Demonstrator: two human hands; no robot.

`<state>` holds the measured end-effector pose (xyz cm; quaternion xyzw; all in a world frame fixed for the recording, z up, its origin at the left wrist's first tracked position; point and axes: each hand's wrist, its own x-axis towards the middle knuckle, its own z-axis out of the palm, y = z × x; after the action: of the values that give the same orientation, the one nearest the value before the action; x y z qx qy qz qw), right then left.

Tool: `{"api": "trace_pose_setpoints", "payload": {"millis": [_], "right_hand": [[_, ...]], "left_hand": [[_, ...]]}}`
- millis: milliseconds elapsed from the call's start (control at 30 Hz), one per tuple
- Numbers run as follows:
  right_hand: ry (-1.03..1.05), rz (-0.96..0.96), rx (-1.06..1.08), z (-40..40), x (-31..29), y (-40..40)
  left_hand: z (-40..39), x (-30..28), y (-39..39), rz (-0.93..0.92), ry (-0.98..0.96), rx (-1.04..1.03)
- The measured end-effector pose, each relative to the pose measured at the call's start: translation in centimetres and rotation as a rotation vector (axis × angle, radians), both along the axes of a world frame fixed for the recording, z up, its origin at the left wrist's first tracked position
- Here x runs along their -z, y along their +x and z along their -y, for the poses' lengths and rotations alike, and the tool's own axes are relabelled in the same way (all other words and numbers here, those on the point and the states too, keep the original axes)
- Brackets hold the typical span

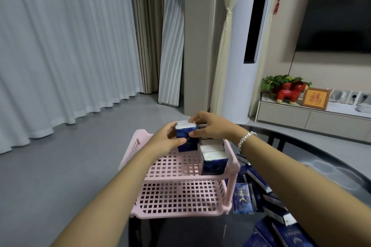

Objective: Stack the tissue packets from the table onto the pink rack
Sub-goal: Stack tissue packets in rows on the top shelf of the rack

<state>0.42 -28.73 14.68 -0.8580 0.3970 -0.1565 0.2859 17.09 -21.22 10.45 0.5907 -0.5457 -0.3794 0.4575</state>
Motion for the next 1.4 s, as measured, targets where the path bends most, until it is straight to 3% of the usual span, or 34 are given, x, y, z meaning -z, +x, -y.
{"api": "trace_pose_setpoints", "payload": {"millis": [233,367,633,1033,1400], "right_hand": [[-0.17,-0.08,0.015,1.2,1.0,0.0],[-0.3,-0.115,0.008,1.2,1.3,0.0],[-0.384,-0.164,0.015,0.5,1.2,0.1],[-0.34,-0.104,0.014,-0.4,1.2,-0.1],[-0.316,-0.071,-0.011,-1.2,1.0,-0.3]], "left_hand": [[0.6,1.2,-1.2,0.087,0.018,0.002],[0.2,1.4,-1.5,0.275,0.024,0.001],[0.1,1.1,-2.0,0.413,0.056,0.002],[0.2,1.7,-1.3,0.217,0.035,0.018],[0.1,2.0,-1.3,0.2,-0.035,-0.048]]}}
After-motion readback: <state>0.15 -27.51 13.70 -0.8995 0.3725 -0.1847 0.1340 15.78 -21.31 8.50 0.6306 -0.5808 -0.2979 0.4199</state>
